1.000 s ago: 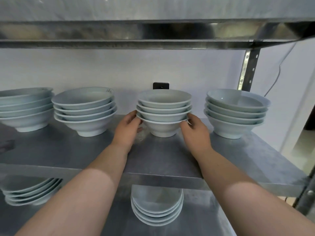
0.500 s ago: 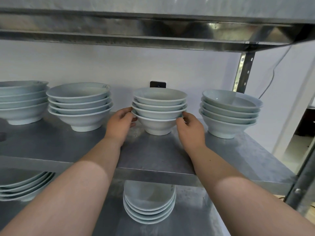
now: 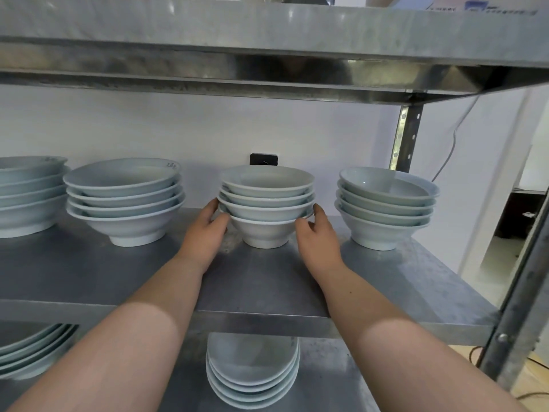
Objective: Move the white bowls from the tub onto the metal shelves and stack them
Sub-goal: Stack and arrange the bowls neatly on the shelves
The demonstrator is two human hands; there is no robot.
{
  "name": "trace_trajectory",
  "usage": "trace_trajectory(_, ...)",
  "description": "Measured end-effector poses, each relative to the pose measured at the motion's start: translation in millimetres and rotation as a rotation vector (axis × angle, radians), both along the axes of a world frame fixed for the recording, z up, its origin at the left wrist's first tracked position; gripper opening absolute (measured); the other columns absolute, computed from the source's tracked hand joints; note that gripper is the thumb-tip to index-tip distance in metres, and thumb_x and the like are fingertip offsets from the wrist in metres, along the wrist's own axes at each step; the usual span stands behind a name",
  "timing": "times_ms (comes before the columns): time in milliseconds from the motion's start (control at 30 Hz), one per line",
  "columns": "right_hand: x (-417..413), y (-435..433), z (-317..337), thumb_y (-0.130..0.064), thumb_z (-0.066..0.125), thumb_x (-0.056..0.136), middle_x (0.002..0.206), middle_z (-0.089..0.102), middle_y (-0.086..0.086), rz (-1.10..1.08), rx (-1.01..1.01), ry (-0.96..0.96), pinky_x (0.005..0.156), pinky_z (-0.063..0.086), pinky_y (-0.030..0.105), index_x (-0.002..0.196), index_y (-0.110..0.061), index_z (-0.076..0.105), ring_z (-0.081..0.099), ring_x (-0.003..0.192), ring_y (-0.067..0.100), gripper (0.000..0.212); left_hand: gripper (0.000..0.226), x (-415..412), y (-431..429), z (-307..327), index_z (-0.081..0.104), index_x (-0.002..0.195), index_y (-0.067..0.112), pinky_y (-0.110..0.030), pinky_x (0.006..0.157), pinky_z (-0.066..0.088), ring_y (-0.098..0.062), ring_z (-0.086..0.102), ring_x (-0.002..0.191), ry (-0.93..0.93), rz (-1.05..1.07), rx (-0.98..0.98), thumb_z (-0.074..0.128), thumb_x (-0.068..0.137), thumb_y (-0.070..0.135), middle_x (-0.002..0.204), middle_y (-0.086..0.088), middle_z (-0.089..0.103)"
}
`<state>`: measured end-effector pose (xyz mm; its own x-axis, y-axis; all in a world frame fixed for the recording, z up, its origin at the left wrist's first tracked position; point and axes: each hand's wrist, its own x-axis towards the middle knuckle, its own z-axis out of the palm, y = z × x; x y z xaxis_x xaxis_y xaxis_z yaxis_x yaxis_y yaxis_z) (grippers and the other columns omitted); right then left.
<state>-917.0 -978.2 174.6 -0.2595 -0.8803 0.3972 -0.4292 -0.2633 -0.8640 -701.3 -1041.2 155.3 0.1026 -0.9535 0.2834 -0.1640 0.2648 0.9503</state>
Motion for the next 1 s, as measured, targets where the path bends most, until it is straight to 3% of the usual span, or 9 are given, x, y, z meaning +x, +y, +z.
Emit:
trace_trajectory(200,-1,10,3,-0.029,0.044,0.095,0.086,0.06,-0.014,0.019,0.028,-0.02,0.078,0.037,0.028,0.135,-0.034,0.046,0.052,0.077,0.0,0.04,0.045,-3,7,5,0.061,0.12,0.048,-0.046,0.101,0.049,-0.011,0.065,0.108,0.01,-0.038,-0.062,0.052,0.076,0.044,0.113,0.015,0.07)
trace_trajectory(267,-1,11,3,-0.03,0.046,0.095,0.083,0.06,-0.009,-0.006,0.022,-0.026,0.078,0.037,0.028,0.132,-0.033,0.05,0.052,0.076,0.005,0.037,0.048,-2,10,6,0.061,0.121,0.046,-0.046,0.1,0.05,-0.01,0.066,0.107,0.019,-0.038,-0.064,0.053,0.074,0.044,0.111,0.016,0.07)
trace_trajectory(367,2,7,1,-0.039,0.044,0.09,0.083,0.064,-0.004,-0.07,0.0,-0.023,0.076,0.046,0.033,0.111,-0.029,0.059,0.061,0.082,0.016,0.027,0.051,-2,20,9,0.062,0.123,0.041,-0.045,0.093,0.055,-0.011,0.069,0.096,0.039,-0.007,-0.062,0.052,0.073,0.046,0.098,0.013,0.073)
trace_trajectory(467,3,6,-2,-0.052,0.039,0.079,0.103,0.069,-0.007,-0.115,-0.01,-0.05,0.09,0.052,0.044,0.117,-0.029,0.062,0.065,0.098,0.018,0.051,0.051,-4,28,13,0.061,0.124,0.037,-0.044,0.085,0.058,-0.018,0.068,0.085,0.039,0.015,-0.063,0.049,0.075,0.043,0.087,0.008,0.07)
trace_trajectory(567,4,7,-2,-0.06,0.038,0.076,0.108,0.068,-0.007,-0.119,0.006,-0.02,0.094,0.051,0.045,0.123,-0.032,0.059,0.066,0.1,0.018,0.06,0.034,-8,31,15,0.057,0.12,0.04,-0.032,0.078,0.052,-0.02,0.067,0.088,-0.023,0.019,-0.079,0.05,0.088,0.034,0.087,0.006,0.069)
trace_trajectory(667,4,3,-5,-0.061,0.037,0.078,0.111,0.068,-0.005,-0.121,0.018,0.011,0.095,0.051,0.047,0.13,-0.034,0.054,0.065,0.103,0.018,0.061,0.036,-11,31,16,0.05,0.13,0.039,-0.019,0.07,0.042,-0.014,0.062,0.092,-0.041,-0.009,-0.08,0.048,0.096,0.028,0.099,0.006,0.068)
trace_trajectory(767,7,1,-7,-0.062,0.038,0.082,0.119,0.065,-0.004,-0.132,0.045,0.023,0.098,0.05,0.047,0.133,-0.041,0.049,0.063,0.107,0.021,0.057,0.039,-10,30,14,0.047,0.134,0.04,-0.023,0.08,0.041,-0.01,0.059,0.104,-0.034,-0.046,-0.11,0.047,0.096,0.029,0.113,0.011,0.065)
trace_trajectory(1000,10,3,-8,-0.06,0.036,0.082,0.129,0.061,-0.005,-0.159,0.045,0.042,0.101,0.047,0.047,0.136,-0.041,0.046,0.06,0.115,0.022,0.058,0.033,-7,25,10,0.051,0.122,0.038,-0.029,0.074,0.04,-0.02,0.061,0.09,-0.092,-0.01,-0.143,0.046,0.091,0.027,0.098,0.004,0.066)
